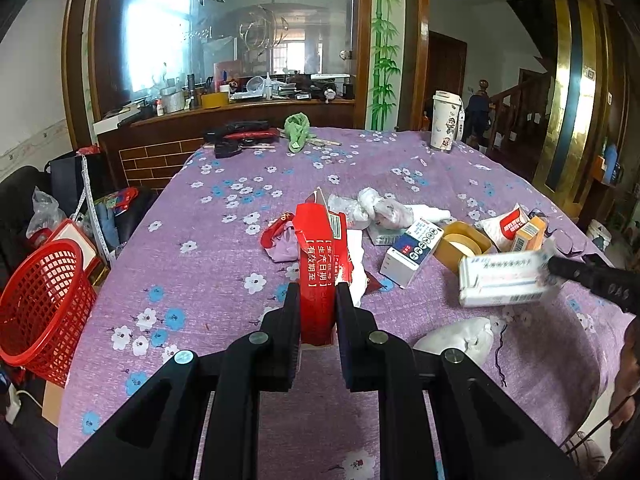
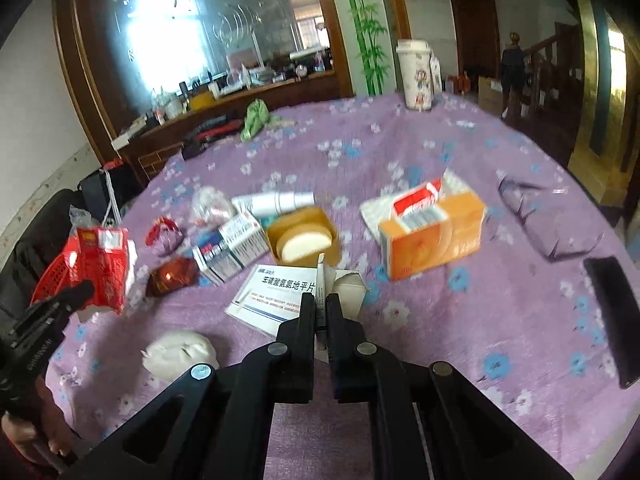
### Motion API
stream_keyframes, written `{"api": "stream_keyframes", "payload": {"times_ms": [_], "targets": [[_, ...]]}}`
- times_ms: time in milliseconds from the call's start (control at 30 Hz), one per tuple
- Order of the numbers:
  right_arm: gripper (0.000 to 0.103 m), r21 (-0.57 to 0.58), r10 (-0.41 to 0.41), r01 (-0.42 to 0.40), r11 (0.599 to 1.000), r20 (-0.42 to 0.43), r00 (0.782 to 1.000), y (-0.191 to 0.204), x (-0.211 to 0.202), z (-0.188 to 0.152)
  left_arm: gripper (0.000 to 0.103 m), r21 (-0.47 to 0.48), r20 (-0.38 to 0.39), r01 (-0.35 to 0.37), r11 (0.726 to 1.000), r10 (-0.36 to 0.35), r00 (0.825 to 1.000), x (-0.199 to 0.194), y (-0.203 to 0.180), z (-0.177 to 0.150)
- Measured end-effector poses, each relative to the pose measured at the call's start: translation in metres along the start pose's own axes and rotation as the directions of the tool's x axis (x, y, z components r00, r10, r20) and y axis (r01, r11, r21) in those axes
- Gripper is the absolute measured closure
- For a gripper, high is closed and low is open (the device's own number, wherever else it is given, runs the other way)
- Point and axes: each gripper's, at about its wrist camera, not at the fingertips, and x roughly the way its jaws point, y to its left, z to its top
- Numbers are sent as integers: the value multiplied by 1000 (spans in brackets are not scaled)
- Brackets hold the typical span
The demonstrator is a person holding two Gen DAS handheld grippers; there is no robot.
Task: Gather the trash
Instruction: 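Carry the red box and white medicine box with both tools to the red wastebasket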
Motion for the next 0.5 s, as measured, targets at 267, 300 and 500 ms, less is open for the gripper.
{"api": "stream_keyframes", "payload": {"times_ms": [267, 300, 500], "targets": [[98, -44, 65, -64, 997, 34, 997, 27, -13, 18, 87, -30, 13, -17, 999, 18, 1000, -11, 14, 4], [98, -54, 81, -79, 995, 32, 996, 34, -13, 21, 87, -34, 13, -23, 999, 23, 1000, -12, 17, 4], [97, -128, 170, -167, 978, 14, 985, 86, -7, 30, 87, -80, 28, -74, 994, 76, 997, -27, 49, 7]]}}
